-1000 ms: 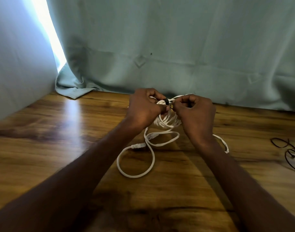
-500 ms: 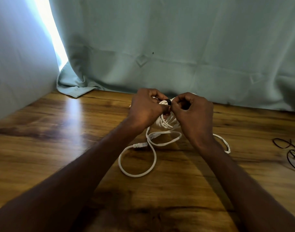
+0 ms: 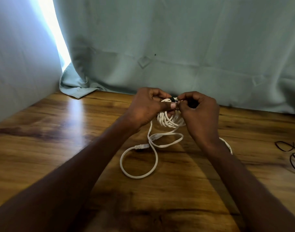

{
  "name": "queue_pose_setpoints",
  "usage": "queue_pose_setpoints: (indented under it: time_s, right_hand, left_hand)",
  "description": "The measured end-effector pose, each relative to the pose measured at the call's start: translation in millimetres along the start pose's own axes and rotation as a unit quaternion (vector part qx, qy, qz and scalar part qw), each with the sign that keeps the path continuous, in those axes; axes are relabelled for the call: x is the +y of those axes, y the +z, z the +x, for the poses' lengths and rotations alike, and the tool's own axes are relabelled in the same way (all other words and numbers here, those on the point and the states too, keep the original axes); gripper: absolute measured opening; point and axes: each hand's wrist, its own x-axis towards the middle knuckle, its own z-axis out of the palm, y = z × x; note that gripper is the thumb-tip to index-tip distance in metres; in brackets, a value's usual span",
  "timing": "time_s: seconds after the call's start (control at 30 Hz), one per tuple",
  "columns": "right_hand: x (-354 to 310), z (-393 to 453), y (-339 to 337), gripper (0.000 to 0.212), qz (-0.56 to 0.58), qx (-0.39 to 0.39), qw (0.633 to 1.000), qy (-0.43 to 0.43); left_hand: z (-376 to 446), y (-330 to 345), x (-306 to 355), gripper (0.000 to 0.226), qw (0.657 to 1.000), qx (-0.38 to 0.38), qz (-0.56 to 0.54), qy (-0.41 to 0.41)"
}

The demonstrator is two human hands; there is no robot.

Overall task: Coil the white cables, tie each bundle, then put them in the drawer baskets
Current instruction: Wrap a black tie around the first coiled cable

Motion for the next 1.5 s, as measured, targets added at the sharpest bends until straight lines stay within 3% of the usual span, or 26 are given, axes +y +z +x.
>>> queue_pose_setpoints:
  time_s: [0.27, 0.57, 0.73, 0.87, 1.03, 1.2, 1.5]
  right_hand:
    - [-2.0, 2.4, -4.7, 0.013, -0.005, 0.002, 1.0, -0.018]
    - [-3.5, -0.9, -2.6, 0.015, -0.053, 0.0, 0.994, -0.092]
    - [-5.5, -2.5, 0.4, 0.019, -0.044, -0.007, 0.997, -0.055]
    - [-3.4, -4.2, 1.3, 0.013, -0.046, 0.014, 0.998, -0.041]
    - [-4.2, -9.4, 4.8, 0.017, -0.071, 0.011, 0.994, -0.085]
    - [-3.0, -8.0, 6.3, 0.012, -0.018, 0.061, 0.997, -0.041]
    - [-4.2, -7.2, 5.0, 0.014, -0.054, 0.019, 0.996, -0.074]
  left_hand:
    - [2.7, -8.6, 1.9, 0.029, 0.997, -0.062, -0.042, -0.013]
    - [2.8, -6.1, -2.6, 0.026, 0.998, -0.044, -0.035, -0.009]
    - [4.5, -5.9, -6.6, 0.024, 0.999, 0.011, -0.029, -0.017]
    - [4.4, -4.1, -7.3, 0.022, 1.0, 0.004, -0.025, -0.015]
    - [4.6, -3.6, -7.8, 0.024, 0.999, 0.0, -0.03, -0.028]
    - [5.0, -0.3, -5.9, 0.023, 0.999, 0.013, -0.034, -0.037]
    - [1.9, 0.5, -3.4, 0.024, 0.996, 0.013, -0.057, -0.062]
